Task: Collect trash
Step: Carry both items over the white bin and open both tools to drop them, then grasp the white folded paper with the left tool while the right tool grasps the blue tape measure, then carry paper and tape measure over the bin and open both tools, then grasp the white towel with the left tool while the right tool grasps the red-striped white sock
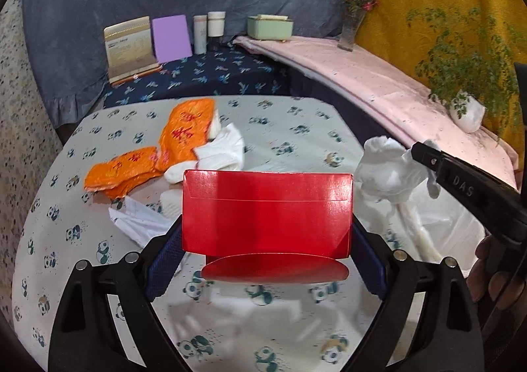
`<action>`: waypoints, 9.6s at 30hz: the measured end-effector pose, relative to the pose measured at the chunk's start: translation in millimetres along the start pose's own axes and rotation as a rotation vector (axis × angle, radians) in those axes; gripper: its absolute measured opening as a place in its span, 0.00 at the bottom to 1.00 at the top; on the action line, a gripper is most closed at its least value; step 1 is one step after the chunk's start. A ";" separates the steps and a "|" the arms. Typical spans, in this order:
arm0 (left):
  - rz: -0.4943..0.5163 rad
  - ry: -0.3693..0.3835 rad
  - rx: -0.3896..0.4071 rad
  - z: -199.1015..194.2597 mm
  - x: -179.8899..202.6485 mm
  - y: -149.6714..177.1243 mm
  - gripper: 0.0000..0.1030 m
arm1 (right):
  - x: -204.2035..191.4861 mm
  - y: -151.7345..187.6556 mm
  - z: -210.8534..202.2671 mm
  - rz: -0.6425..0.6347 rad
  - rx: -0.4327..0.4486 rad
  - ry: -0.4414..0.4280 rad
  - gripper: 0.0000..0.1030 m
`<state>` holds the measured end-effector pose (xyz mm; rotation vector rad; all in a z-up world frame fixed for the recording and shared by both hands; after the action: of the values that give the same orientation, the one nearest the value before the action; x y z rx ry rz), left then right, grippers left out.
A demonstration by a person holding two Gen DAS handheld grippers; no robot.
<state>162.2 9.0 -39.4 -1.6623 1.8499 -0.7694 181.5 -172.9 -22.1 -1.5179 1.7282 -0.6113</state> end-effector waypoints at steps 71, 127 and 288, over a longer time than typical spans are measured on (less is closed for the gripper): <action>-0.015 -0.002 0.038 -32.1 32.8 -31.0 0.92 | 46.3 -5.0 -113.1 0.038 0.122 0.117 0.57; -0.281 -0.019 -0.233 73.2 -136.2 27.1 0.08 | -90.6 96.5 91.3 0.037 -0.244 -0.103 0.23; -0.200 0.019 -0.245 115.9 -124.6 11.4 0.07 | -145.5 30.5 128.1 -0.091 -0.196 -0.152 0.55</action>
<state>249.7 126.7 -126.6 -2.0248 1.8720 -0.6602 266.3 -10.1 -91.7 -1.7395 1.6479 -0.3686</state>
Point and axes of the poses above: each gripper's, at about its wrist camera, not at the fingertips, and z roughly the way its jaws point, x to its right, y to its underside, the point moved 5 cm from there along z, roughly the way its jaws point, and after that the axes turned 10 degrees about -y, right-handed, at the moved point
